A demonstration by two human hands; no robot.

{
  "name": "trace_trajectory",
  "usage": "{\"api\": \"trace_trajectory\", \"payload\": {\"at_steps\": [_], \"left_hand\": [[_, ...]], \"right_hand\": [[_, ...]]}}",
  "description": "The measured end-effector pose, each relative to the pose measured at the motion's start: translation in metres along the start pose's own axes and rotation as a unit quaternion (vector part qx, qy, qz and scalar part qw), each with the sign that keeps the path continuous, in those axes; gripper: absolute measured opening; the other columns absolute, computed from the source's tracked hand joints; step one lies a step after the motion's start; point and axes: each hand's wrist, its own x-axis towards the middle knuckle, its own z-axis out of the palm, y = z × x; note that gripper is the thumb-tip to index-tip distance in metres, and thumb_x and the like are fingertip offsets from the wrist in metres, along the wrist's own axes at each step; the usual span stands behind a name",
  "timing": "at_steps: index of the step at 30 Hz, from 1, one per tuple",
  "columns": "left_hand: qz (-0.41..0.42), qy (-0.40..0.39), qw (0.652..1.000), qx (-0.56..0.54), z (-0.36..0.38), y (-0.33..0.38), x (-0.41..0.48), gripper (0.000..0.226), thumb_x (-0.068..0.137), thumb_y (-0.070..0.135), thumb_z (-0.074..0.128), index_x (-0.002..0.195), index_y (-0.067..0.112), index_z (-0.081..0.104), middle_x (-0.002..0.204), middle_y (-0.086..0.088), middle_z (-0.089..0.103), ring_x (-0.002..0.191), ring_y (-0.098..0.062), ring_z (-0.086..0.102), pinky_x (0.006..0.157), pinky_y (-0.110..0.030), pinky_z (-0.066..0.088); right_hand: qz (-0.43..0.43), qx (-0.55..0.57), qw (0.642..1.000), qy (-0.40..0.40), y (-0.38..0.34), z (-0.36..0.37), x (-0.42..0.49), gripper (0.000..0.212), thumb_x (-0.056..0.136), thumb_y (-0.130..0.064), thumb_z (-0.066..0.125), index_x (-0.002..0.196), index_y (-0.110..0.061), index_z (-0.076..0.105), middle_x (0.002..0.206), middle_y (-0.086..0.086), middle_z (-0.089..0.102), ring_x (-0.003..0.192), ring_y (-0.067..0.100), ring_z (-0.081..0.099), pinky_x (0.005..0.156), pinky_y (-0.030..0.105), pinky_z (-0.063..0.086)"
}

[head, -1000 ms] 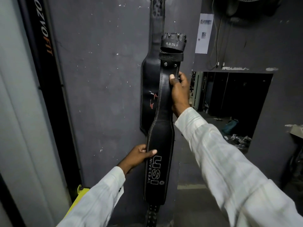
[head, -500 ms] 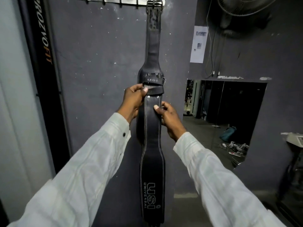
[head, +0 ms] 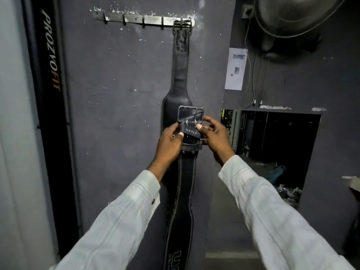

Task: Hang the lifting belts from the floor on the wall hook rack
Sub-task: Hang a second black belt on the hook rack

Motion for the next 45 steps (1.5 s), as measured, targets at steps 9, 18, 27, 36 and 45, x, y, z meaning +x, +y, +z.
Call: {"api": "trace_trajectory", "payload": {"at_steps": [9,18,27,36,45], "left_hand": [[0.085,0.092,0.985,0.117,-0.014,-0.005,0.036,0.058,0.099,0.02,0.053,0.153,0.013,0.033,0.145,-0.008,0.046,0.133,-0.02,0.046,0.109,-0.022,0.034],[0.12,0.1,0.984,0.081,-0.058,-0.026,0.14,0.062,0.094,0.037,0.057,0.149,0.014,0.041,0.146,-0.008,0.052,0.133,-0.02,0.052,0.112,-0.037,0.043],[0.174,0.161,0.97,0.059,-0.074,-0.039,0.229,0.06,0.097,0.018,0.06,0.152,0.024,0.037,0.123,0.005,0.048,0.111,-0.001,0.045,0.087,0.007,0.029],[0.27,0.181,0.94,0.106,-0.087,0.015,0.322,0.061,0.096,0.016,0.061,0.151,0.017,0.037,0.111,-0.002,0.039,0.098,-0.006,0.044,0.076,0.013,0.022],[0.343,0.168,0.916,0.122,-0.101,0.089,0.425,0.059,0.084,0.029,0.067,0.14,0.018,0.054,0.121,-0.01,0.064,0.113,-0.02,0.058,0.102,-0.02,0.041]], "right_hand": [[-0.106,-0.059,0.993,0.01,0.011,0.047,0.034,0.041,0.092,-0.011,0.068,0.132,-0.019,0.064,0.113,-0.02,0.071,0.109,0.001,0.068,0.103,0.041,0.054],[-0.203,-0.144,0.963,0.104,0.022,0.111,0.121,0.045,0.092,-0.021,0.07,0.136,-0.016,0.061,0.121,0.001,0.063,0.114,0.01,0.059,0.101,0.009,0.041],[-0.199,-0.098,0.97,0.102,0.027,0.148,0.195,0.045,0.094,-0.021,0.068,0.138,-0.019,0.059,0.121,0.0,0.066,0.107,0.007,0.063,0.101,0.027,0.051],[-0.255,-0.098,0.954,0.122,-0.014,0.164,0.289,0.051,0.092,-0.03,0.064,0.14,-0.012,0.057,0.12,0.012,0.063,0.099,0.009,0.061,0.101,0.027,0.05],[-0.362,-0.14,0.906,0.169,-0.087,0.165,0.384,0.03,0.091,-0.021,0.067,0.119,-0.01,0.071,0.1,0.002,0.072,0.089,0.012,0.066,0.082,0.017,0.05]]}}
